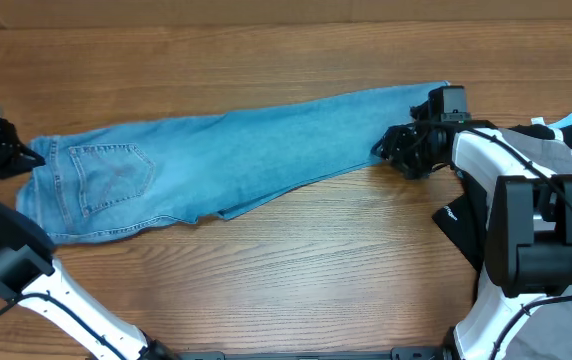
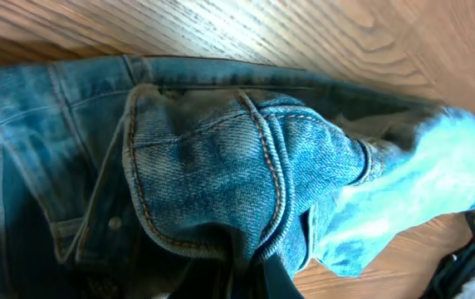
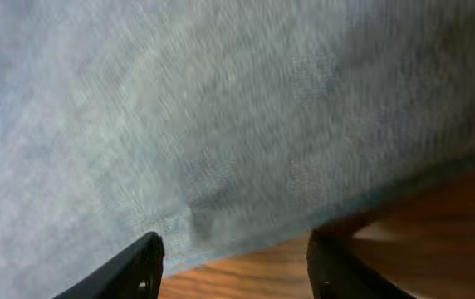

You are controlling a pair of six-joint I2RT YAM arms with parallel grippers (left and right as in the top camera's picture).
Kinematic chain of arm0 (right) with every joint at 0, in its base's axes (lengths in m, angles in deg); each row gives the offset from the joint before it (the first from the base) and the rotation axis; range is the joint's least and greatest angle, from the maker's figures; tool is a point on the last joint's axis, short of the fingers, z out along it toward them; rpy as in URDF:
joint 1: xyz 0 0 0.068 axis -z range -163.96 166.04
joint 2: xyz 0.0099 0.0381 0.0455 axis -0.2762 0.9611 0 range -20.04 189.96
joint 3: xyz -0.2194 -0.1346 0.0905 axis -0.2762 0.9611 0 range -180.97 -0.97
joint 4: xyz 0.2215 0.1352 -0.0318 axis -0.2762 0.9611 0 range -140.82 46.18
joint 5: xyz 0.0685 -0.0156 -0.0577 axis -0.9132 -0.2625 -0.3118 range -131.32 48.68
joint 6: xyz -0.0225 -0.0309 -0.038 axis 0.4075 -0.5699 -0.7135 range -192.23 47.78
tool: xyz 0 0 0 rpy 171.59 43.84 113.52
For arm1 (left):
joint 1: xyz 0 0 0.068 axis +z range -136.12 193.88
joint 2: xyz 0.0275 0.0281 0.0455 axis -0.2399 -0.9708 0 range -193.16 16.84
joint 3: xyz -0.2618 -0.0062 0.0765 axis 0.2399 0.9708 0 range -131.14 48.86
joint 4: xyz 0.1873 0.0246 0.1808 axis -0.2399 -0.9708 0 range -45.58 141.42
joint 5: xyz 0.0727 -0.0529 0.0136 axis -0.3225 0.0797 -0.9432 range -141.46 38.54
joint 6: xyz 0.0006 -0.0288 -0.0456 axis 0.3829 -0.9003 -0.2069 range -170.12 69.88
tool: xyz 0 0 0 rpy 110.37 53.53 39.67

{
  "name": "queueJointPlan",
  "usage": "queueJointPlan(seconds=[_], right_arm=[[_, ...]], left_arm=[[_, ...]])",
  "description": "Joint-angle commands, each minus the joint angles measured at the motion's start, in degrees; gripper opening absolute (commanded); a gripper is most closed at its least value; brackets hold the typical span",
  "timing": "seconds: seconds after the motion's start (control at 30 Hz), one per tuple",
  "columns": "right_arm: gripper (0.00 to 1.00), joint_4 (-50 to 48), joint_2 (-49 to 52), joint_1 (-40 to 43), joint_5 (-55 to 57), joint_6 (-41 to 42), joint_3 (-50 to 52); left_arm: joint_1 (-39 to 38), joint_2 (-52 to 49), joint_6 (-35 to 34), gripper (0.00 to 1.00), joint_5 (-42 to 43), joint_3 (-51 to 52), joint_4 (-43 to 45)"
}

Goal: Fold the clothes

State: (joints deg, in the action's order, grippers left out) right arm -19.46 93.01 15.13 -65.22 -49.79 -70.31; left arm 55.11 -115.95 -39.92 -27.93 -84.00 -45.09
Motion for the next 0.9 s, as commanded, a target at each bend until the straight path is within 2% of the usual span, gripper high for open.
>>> queueJointPlan(seconds=[0.0, 0.03, 0.1, 0.27, 0.5, 0.7, 0.8, 0.87], right_arm=[[0.51, -2.23, 4.44, -0.37, 1.29, 2.10, 0.50], [0.38, -2.51, 4.87, -0.37, 1.40, 3.08, 0.50], [0.20, -2.56, 5.64, -0.37, 2.36, 4.35, 0.50], [0.04, -1.95, 5.95, 0.31, 9.75, 4.39, 0.35], [0.04, -1.46, 5.95, 2.89, 8.83, 4.20, 0.31], [0.04, -1.07, 5.95, 3.28, 8.24, 4.20, 0.26], [0.10, -1.11, 5.95, 3.28, 7.08, 4.20, 0.26], [0.12, -1.05, 5.95, 3.28, 7.10, 4.17, 0.26]], left_arm=[[0.96, 7.43, -1.68, 0.04, -2.10, -1.66, -0.33], [0.96, 8.07, -1.68, 0.04, -2.10, -1.66, -0.33], [0.96, 8.76, -1.68, 0.04, -2.12, -1.66, -0.33], [0.85, 9.07, -4.31, 0.04, -5.73, -1.38, -0.33], [0.68, 9.07, -6.32, 0.12, -10.12, 1.27, -0.33], [0.42, 9.05, -8.26, 0.14, -16.74, 11.19, -0.04], [0.59, 9.05, -13.88, 0.35, -24.63, 16.55, 4.92], [0.96, 9.03, -15.34, 0.44, -26.05, 18.69, 7.91]])
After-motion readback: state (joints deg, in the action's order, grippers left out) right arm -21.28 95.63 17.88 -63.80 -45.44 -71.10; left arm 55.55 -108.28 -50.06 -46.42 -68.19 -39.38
